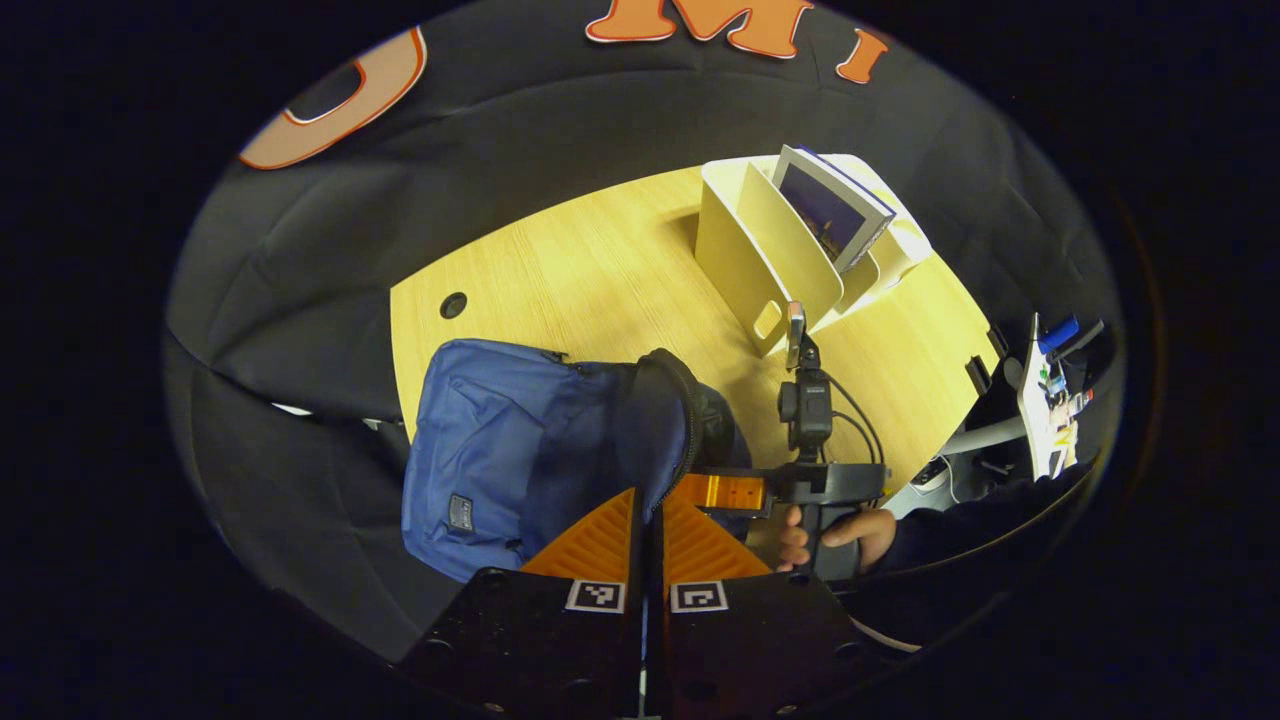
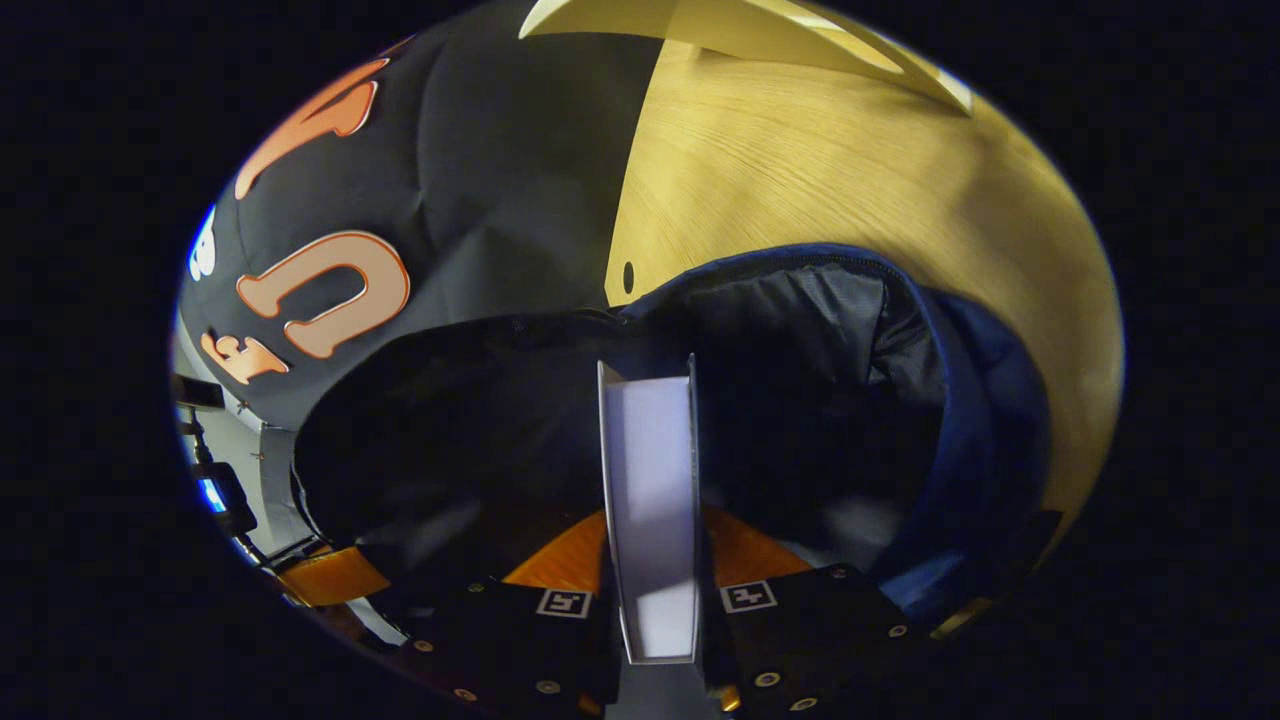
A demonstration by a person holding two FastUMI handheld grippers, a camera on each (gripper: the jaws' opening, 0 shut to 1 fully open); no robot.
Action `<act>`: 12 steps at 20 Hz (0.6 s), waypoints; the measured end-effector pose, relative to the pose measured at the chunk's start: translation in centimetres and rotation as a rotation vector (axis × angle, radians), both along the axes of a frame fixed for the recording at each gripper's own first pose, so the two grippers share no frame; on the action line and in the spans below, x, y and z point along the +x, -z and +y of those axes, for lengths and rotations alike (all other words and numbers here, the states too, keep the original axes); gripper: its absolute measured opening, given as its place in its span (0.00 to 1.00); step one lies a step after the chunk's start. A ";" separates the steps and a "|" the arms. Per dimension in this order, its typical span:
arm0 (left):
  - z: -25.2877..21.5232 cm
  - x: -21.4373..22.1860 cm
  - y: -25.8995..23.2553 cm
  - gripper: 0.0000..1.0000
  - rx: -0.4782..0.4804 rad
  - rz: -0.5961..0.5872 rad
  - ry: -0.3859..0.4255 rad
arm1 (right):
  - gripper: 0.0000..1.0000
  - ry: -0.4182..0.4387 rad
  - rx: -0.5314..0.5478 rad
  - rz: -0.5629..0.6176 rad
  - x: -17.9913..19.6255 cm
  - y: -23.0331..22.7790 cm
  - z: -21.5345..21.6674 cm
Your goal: Open the schoolbag, grab two books from the bookshelf and put them into the schoolbag.
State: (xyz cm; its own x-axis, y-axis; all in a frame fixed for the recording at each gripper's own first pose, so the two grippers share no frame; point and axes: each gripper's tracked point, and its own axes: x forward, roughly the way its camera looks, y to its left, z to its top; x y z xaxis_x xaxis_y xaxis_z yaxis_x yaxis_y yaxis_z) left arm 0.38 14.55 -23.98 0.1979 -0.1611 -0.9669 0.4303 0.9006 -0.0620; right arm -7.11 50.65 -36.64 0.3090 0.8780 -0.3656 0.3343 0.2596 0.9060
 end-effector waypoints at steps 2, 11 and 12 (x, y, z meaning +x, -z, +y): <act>-0.5 0.5 0.1 0.03 0.021 -0.011 0.007 | 0.32 -0.011 -0.005 -0.006 -0.5 0.3 0.6; -5.9 -2.6 3.6 0.02 0.032 0.014 0.066 | 0.36 -0.035 -0.035 0.056 -0.7 2.5 3.2; -5.7 -2.5 3.7 0.02 0.039 0.010 0.060 | 0.39 -0.040 -0.062 0.060 -0.7 2.6 3.3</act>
